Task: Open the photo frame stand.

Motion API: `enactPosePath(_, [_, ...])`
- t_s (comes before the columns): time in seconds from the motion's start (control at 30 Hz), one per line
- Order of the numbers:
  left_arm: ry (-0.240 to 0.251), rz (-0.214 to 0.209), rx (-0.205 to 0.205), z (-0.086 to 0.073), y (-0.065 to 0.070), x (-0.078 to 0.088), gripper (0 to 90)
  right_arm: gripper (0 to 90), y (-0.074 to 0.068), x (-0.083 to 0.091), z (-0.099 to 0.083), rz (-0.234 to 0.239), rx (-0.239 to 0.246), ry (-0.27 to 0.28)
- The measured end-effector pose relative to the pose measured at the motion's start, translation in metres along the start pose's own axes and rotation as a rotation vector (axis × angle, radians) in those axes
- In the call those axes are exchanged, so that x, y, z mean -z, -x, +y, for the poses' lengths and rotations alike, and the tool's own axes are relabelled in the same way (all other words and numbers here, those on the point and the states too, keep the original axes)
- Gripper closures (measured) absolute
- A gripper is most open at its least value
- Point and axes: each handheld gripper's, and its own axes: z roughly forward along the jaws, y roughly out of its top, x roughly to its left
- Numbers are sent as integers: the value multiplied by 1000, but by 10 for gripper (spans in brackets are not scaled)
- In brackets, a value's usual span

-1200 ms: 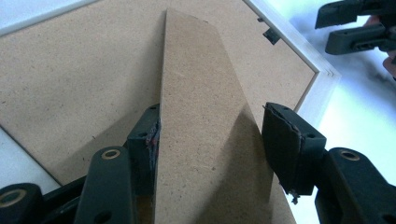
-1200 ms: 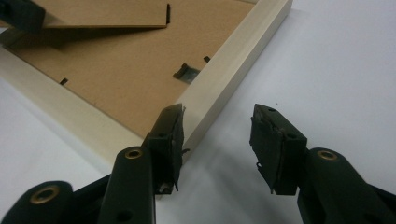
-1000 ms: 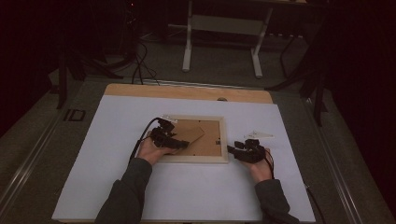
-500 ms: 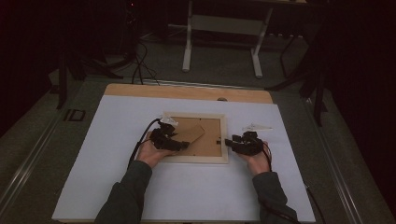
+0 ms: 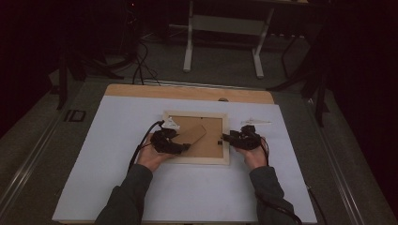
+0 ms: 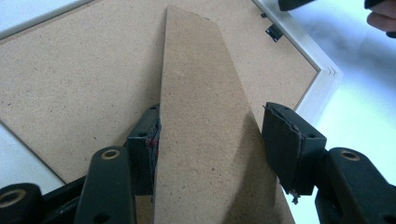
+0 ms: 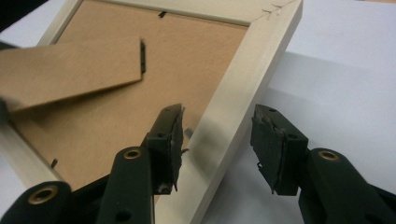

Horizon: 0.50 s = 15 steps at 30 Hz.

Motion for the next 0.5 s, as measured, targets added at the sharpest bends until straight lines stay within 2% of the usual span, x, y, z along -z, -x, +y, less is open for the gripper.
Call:
enactPosePath(0.1, [3,11,-17,0,3,2,438,528,3,0,2,8,-22,6])
enactPosePath(0.23, [18,22,-43,0,7,4,438,535,7,-2,6,-7,-51,5])
enactPosePath(0.5, [37,18,-67,-1,9,7,438,546,10,-5,13,31,-72,6])
